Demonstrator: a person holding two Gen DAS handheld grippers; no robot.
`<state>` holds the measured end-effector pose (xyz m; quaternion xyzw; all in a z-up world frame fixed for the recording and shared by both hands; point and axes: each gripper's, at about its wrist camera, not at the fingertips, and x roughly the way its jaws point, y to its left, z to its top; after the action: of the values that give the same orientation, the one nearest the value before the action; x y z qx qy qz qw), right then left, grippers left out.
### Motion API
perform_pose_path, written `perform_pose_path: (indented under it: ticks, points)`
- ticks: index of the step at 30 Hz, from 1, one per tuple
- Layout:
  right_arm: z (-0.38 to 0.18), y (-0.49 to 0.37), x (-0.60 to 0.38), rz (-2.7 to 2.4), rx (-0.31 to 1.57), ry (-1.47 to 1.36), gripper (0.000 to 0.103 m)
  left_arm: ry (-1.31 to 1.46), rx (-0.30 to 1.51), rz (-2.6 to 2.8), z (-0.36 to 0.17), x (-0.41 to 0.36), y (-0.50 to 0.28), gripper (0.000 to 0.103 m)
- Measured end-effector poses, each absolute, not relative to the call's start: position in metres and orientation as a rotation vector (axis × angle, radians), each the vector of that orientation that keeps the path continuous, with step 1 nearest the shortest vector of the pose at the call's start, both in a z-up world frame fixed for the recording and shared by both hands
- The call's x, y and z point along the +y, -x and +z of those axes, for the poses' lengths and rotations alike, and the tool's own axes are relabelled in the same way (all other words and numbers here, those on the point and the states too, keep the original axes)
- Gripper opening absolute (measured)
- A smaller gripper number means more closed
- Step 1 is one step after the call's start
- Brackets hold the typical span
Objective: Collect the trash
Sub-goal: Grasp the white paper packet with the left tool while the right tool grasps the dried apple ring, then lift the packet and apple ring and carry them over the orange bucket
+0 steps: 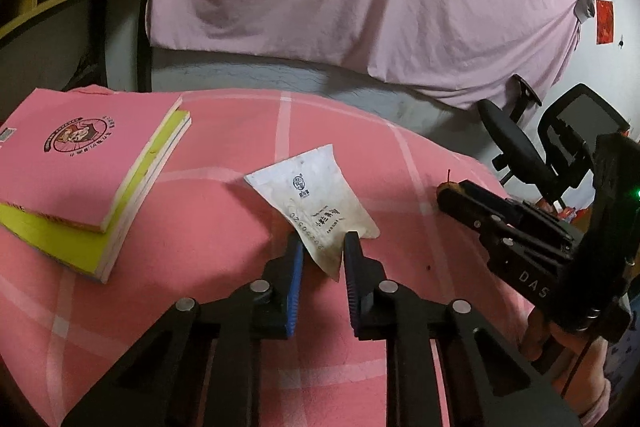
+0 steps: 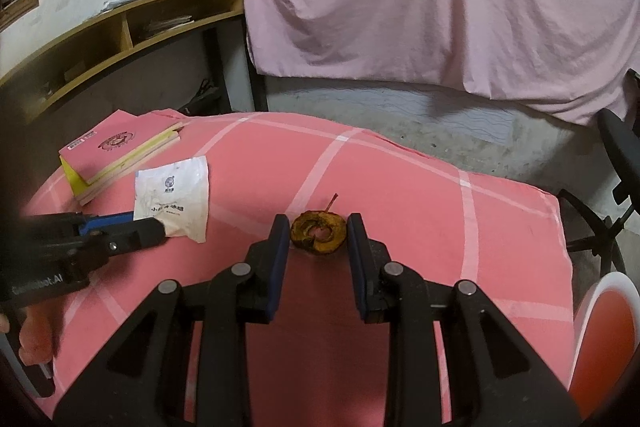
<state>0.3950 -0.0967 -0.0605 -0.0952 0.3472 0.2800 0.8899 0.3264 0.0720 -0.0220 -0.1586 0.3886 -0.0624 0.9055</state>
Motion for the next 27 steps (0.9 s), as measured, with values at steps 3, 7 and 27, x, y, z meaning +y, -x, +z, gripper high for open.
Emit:
perform_pose_path:
  ticks: [3,7,27]
  points:
    - [-0.056,-0.388,-0.1,0.566,0.679,0.195,0.103,0.317,0.792,-0.127,-0.023,0.069,-0.325,0.014]
    - [-0.046,-0.372,-0.106,0.554,0.593,0.196,0.103,0.304,0.761,-0.125,-0.022,0.067,-0.318,0.014]
    - [0.0,-0.259,-0.148,0.424,0.135,0.166,0.103,0.113,0.309,-0.093,0.014,0.021,-0.222,0.014]
